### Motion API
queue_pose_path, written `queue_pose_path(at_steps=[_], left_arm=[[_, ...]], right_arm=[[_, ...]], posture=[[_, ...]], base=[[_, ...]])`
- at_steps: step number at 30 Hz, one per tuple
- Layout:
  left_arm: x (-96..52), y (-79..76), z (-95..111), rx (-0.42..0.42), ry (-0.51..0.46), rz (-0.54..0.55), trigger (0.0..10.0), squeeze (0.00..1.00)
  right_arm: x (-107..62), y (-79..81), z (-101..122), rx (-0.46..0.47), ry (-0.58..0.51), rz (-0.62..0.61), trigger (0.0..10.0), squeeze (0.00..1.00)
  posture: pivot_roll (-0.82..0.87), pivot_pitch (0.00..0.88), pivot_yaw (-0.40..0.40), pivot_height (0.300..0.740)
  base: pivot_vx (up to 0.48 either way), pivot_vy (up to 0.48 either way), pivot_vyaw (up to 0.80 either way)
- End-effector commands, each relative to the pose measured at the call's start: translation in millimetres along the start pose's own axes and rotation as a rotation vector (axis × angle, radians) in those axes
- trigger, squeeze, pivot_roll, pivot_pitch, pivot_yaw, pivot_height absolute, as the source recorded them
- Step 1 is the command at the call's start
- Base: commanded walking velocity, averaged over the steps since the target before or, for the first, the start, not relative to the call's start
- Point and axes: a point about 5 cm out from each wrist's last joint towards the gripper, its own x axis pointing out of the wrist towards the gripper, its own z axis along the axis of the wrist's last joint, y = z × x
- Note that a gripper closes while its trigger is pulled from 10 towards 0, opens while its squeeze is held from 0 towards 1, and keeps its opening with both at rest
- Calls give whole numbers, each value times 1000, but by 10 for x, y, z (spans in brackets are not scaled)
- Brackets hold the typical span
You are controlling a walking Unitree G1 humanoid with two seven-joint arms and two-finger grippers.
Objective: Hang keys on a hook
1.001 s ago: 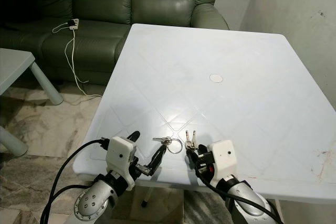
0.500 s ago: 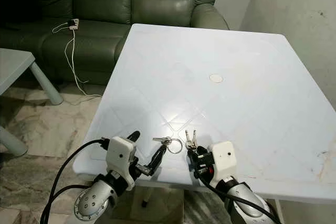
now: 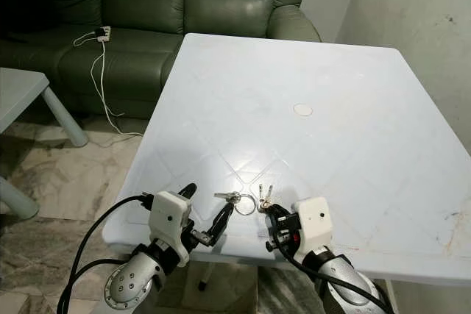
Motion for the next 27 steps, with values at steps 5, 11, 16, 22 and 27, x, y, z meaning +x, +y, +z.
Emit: queue_pose_path(at_steps=[5, 11, 16, 22, 27], left_arm=[[9, -1, 26, 1, -6, 10, 10000, 0], [28, 37, 38, 7, -14, 33, 10000, 0], [98, 158, 88, 2, -34, 96, 10000, 0], [193, 515, 240, -3, -97, 243, 10000, 0], [242, 852, 495, 11, -198, 372, 10000, 0]], right_arm=[[7, -20, 128, 22, -73, -25, 0, 0], [58, -76, 236, 127, -139, -78, 0, 0], [177, -172, 488, 306, -295, -154, 0, 0], [277, -152, 803, 192, -482, -154, 9451, 0], [327, -146, 949, 71, -552, -163, 10000, 0]], posture=[[-11, 74, -93, 740], [-10, 71, -93, 740], [-10, 68, -96, 740], [-12, 59, -99, 740], [-6, 45, -96, 740]], base=[[0, 0, 0], [0, 0, 0], [0, 0, 0], [0, 0, 0], [0, 0, 0]])
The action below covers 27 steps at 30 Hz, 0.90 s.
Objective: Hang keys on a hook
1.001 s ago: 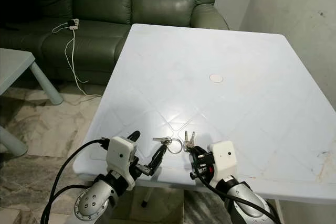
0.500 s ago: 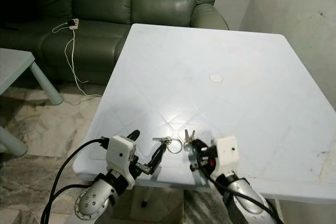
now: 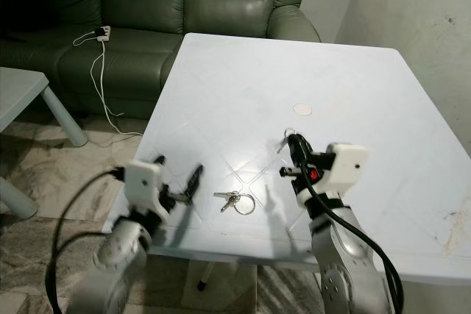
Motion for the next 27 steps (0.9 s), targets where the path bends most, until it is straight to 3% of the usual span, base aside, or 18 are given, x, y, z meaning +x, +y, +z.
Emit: queue_pose_path(at_steps=[1, 6, 12, 15, 27], left_arm=[[13, 66, 10, -8, -13, 38, 10000, 0], [88, 198, 66, 15, -61, 90, 10000, 0], [148, 208, 69, 9, -70, 87, 10000, 0], [163, 212, 43, 34, -79, 80, 10000, 0], [201, 298, -30, -1, -82, 101, 10000, 0]], right_arm=[[16, -12, 26, -34, -21, 2, 10000, 0], [61, -90, -35, -76, -5, -45, 10000, 0], [66, -106, -145, -146, 47, -65, 10000, 0], [54, -123, -241, -226, 93, -84, 10000, 0], [33, -146, -332, -280, 115, -78, 10000, 0]], posture=[[-6, 45, -96, 740], [-13, 6, -78, 740], [-26, 0, -68, 740], [-32, 0, -66, 740], [-36, 0, -60, 740]], base=[[0, 0, 0], [0, 0, 0], [0, 0, 0], [0, 0, 0], [0, 0, -713]])
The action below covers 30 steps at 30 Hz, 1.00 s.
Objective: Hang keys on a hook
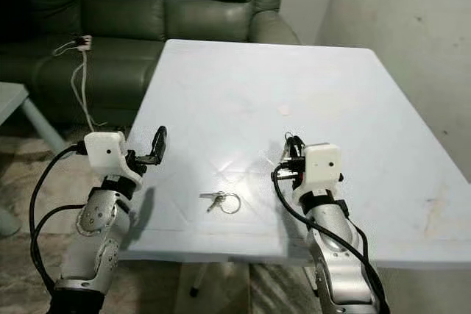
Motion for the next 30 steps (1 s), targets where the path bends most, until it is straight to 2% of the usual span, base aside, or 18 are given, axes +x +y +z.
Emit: queue_pose_path(at_steps=[1, 16, 30], left_arm=[[33, 2, 14, -1, -11, -2, 10000, 0], [171, 11, 38, 12, -39, -2, 10000, 0], [212, -14, 70, 19, -60, 13, 10000, 0]], right_arm=[[36, -22, 29, -11, -15, -12, 10000, 0], [124, 51, -3, -17, -22, 0, 10000, 0], [159, 57, 3, -22, -26, -2, 10000, 0]], posture=[[-36, 0, -60, 740], [-33, 0, -46, 740], [-27, 0, -55, 740]], base=[[0, 0, -731], [0, 0, -731], [0, 0, -730]])
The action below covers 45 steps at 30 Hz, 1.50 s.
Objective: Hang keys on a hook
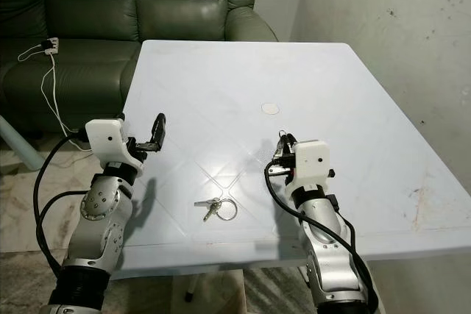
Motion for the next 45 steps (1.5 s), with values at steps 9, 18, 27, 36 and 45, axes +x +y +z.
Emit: queue_pose_path(at_steps=[9, 18, 27, 36, 45], left_arm=[[24, -17, 44, -32, -28, 16, 10000, 0], [32, -6, 57, -34, -25, 38, 10000, 0], [24, -5, 53, -37, -22, 47, 10000, 0], [30, -8, 57, -34, -23, 56, 10000, 0], [36, -28, 69, 2, -24, 41, 10000, 0]], right_arm=[[18, -20, 30, -12, -11, -6, 10000, 0], [12, -24, 33, -14, -9, -10, 10000, 0], [1, -29, 33, -18, -4, -8, 10000, 0], [19, -26, 54, -17, -9, -6, 10000, 0], [18, -11, 59, -13, -9, -3, 10000, 0]], posture=[[-24, 0, -63, 740], [-21, 0, -67, 740], [-21, 0, -73, 740], [-21, 0, -78, 740], [-22, 0, -78, 740]], base=[[0, -220, -730], [0, 0, -731], [0, 0, -728], [0, 0, -729], [0, -160, -730]])
